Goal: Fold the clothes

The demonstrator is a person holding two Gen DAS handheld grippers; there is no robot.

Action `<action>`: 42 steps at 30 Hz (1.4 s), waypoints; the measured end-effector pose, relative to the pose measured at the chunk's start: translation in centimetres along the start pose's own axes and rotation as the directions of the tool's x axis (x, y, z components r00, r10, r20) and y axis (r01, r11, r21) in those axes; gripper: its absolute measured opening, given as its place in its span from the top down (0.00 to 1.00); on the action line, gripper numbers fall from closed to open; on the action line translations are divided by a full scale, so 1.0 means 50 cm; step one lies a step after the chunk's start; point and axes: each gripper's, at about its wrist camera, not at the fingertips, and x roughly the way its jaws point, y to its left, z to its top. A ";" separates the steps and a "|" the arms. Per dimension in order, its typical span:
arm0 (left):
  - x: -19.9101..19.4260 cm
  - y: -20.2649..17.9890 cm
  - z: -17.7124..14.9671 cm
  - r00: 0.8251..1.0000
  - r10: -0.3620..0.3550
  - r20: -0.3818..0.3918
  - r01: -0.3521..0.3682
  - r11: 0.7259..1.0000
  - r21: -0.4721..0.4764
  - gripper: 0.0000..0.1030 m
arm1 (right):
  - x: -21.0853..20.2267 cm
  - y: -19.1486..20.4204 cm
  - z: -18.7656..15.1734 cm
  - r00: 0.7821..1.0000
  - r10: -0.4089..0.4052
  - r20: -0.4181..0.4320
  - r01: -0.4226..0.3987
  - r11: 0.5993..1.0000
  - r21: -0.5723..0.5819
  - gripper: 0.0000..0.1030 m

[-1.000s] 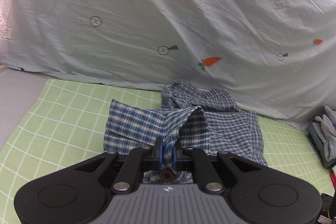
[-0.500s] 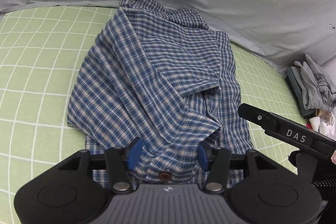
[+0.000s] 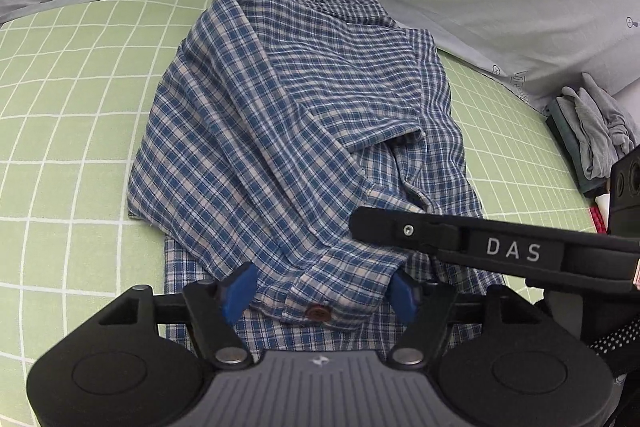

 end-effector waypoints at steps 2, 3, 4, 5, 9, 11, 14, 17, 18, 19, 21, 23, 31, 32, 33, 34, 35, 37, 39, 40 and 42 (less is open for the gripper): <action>-0.018 0.002 -0.005 1.000 -0.003 0.013 0.004 1.000 -0.017 0.32 | -0.009 -0.005 -0.010 1.000 0.025 0.002 -0.025 1.000 0.011 0.96; -0.029 0.001 -0.010 1.000 -0.002 0.022 0.003 1.000 -0.023 0.32 | -0.017 -0.007 -0.012 0.999 0.031 0.005 -0.032 0.999 0.024 0.96; -0.042 0.000 -0.015 0.999 -0.001 0.034 0.002 1.000 -0.028 0.32 | -0.027 -0.005 -0.015 0.999 0.033 0.012 -0.033 0.999 0.027 0.96; -0.056 -0.002 -0.022 0.999 0.000 0.047 0.002 1.000 -0.031 0.31 | -0.037 -0.004 -0.018 0.999 0.034 0.019 -0.034 0.999 0.030 0.96; -0.105 -0.017 -0.059 0.996 0.008 0.083 -0.005 0.999 -0.036 0.28 | -0.091 0.011 -0.051 0.999 0.013 0.045 -0.013 1.000 0.010 0.96; -0.123 -0.030 -0.078 0.996 0.003 0.088 -0.001 1.000 -0.025 0.28 | -0.119 0.009 -0.076 0.998 0.005 0.057 -0.006 1.000 0.015 0.96; -0.141 -0.052 -0.107 0.997 -0.009 0.078 0.009 1.000 0.005 0.27 | -0.164 0.000 -0.120 0.998 -0.009 0.069 0.006 0.999 0.042 0.96; -0.153 -0.075 -0.133 0.997 -0.027 0.068 0.025 0.999 0.036 0.27 | -0.201 -0.010 -0.157 0.996 -0.026 0.085 0.019 0.997 0.077 0.96; -0.157 -0.081 -0.143 0.997 -0.035 0.065 0.032 0.998 0.045 0.27 | -0.213 -0.014 -0.168 0.995 -0.030 0.092 0.021 0.996 0.089 0.96; -0.162 -0.088 -0.153 0.997 -0.040 0.063 0.036 0.998 0.055 0.27 | -0.225 -0.018 -0.179 0.994 -0.035 0.100 0.025 0.994 0.103 0.96; -0.169 -0.101 -0.174 0.997 -0.048 0.057 0.044 0.996 0.074 0.27 | -0.248 -0.027 -0.200 0.993 -0.045 0.114 0.030 0.991 0.132 0.96; -0.174 -0.113 -0.193 0.997 -0.057 0.049 0.053 0.995 0.086 0.27 | -0.264 -0.033 -0.223 0.992 -0.053 0.115 0.034 0.987 0.160 0.96; -0.187 -0.143 -0.264 0.998 -0.065 0.020 0.063 0.995 0.080 0.27 | -0.301 -0.058 -0.294 0.994 -0.076 0.080 0.056 0.971 0.231 0.96; -0.190 -0.142 -0.272 0.998 -0.061 0.021 0.059 0.995 0.076 0.27 | -0.301 -0.060 -0.301 0.994 -0.079 0.073 0.060 0.970 0.236 0.96; -0.193 -0.141 -0.280 0.998 -0.056 0.023 0.055 0.996 0.070 0.27 | -0.302 -0.063 -0.308 0.994 -0.082 0.066 0.064 0.969 0.240 0.96; -0.197 -0.139 -0.286 0.998 -0.052 0.024 0.050 0.997 0.062 0.27 | -0.302 -0.065 -0.313 0.994 -0.090 0.059 0.073 0.967 0.242 0.96; -0.201 -0.136 -0.292 0.999 -0.047 0.026 0.046 0.998 0.051 0.27 | -0.302 -0.066 -0.318 0.994 -0.099 0.052 0.083 0.966 0.244 0.96; -0.206 -0.127 -0.303 0.999 -0.038 0.026 0.037 0.999 0.028 0.27 | -0.302 -0.070 -0.328 0.993 -0.116 0.038 0.103 0.963 0.248 0.96; -0.209 -0.118 -0.315 0.999 -0.022 0.024 0.022 1.000 0.011 0.27 | -0.297 -0.073 -0.335 0.990 -0.137 0.021 0.128 0.961 0.244 0.96; -0.211 -0.113 -0.320 1.000 -0.010 0.023 0.010 1.000 0.002 0.27 | -0.292 -0.074 -0.339 0.989 -0.149 0.010 0.143 0.962 0.235 0.96; -0.214 -0.103 -0.331 1.000 0.014 0.021 -0.014 1.000 -0.013 0.27 | -0.285 -0.072 -0.347 0.984 -0.176 -0.009 0.174 0.963 0.208 0.96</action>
